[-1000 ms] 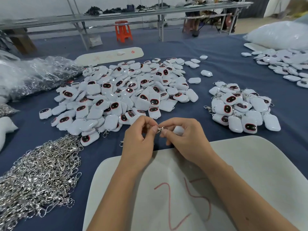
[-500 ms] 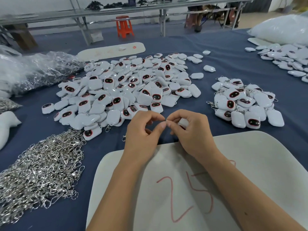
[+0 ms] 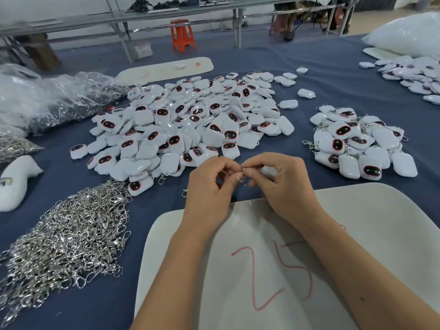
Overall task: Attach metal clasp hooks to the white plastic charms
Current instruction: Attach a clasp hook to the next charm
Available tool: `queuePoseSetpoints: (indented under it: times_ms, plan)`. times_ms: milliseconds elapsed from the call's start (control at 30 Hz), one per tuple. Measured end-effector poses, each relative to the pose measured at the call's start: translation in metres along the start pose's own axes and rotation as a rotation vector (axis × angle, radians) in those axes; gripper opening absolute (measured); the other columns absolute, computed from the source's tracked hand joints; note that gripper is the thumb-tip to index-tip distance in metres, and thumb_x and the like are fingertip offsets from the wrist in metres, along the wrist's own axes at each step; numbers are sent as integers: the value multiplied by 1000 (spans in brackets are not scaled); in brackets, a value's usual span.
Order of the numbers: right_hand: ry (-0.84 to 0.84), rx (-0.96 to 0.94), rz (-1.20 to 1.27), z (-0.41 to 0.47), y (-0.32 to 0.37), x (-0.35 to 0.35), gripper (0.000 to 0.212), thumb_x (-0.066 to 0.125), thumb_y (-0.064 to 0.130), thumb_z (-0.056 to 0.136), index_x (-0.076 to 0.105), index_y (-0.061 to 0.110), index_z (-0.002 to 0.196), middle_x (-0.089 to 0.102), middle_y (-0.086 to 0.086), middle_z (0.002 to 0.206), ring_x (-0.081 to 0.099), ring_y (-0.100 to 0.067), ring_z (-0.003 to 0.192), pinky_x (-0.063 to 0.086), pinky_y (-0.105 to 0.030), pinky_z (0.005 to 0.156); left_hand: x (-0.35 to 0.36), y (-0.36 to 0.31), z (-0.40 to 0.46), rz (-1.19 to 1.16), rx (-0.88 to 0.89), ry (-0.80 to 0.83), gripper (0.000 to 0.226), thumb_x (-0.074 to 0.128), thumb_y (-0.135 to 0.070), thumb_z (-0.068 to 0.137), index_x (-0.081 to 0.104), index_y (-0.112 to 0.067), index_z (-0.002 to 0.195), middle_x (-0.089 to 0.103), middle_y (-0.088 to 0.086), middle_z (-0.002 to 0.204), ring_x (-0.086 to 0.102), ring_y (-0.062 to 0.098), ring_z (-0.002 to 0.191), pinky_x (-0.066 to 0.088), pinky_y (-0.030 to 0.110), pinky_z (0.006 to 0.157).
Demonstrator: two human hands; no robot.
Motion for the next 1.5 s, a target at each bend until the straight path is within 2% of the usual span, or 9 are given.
queuePoseSetpoints:
  times_ms: [100,333,533,600,733,933,1167,1367,1500]
  plan:
    - [16,-37,-24,0,2,0,12,74,-3,92,81,6,96,76,2,86,70,-7,71,50,-10,70,0,1,0,-2,-4,-14,9,69,-14,84,70,-23,85,69,-13,85,64,12,83,46,15,70]
    - [-3,56,62,0,-3,2,7,78,7,92,81,13,93,76,8,78,72,-14,65,57,-25,68,-1,-1,1,-93,-26,-82,8,70,-14,86,71,-23,85,69,-7,84,64,18,79,49,22,67]
    - [-40,88,182,0,-5,1,12,75,4,93,78,15,91,70,13,74,66,-11,64,45,-10,57,-2,-4,0,-131,-29,-67,11,74,-9,86,73,-20,86,70,-6,84,64,20,77,51,23,66]
    - [-44,51,157,0,-3,2,14,74,1,93,77,14,90,71,11,77,66,-11,70,50,-16,61,-2,-4,0,-94,-1,-56,15,74,-5,84,74,-20,84,69,-6,83,64,21,77,49,21,64]
    - [-27,-41,39,0,-2,2,13,72,-2,93,75,11,89,71,5,85,67,-17,78,58,-45,76,-2,-6,0,-50,51,-74,19,75,-2,81,73,-20,81,67,-6,81,63,21,75,46,18,61]
    - [-22,-106,-34,1,-2,2,10,75,1,92,78,11,94,71,10,87,67,-15,83,58,-43,75,-3,-6,0,-27,64,-90,23,75,1,78,73,-22,79,67,-8,81,63,19,73,42,13,60]
    - [-28,-227,-150,2,2,-4,13,73,-3,93,79,9,91,66,5,83,64,-13,77,54,-36,70,-4,-5,0,-76,56,-58,17,75,-3,83,74,-21,82,68,-7,83,63,21,75,46,21,62]
    - [-19,-236,-144,2,2,-6,12,74,-3,93,79,8,92,69,1,84,64,-13,75,53,-37,70,-3,-3,0,-173,-80,34,17,71,-4,91,73,-20,85,68,-11,81,61,19,76,57,50,66]
    - [-15,-243,-131,2,1,-6,14,74,-5,92,79,7,92,69,0,83,66,-17,77,53,-40,71,-3,-4,-1,-243,-117,66,19,66,-1,94,71,-17,86,66,-11,76,60,12,67,55,30,60]
Point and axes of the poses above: each hand's wrist, its own z-axis towards the middle knuckle, its own x-axis out of the palm, y = z × x, the point moved 2 cm from there along z, towards the middle knuckle
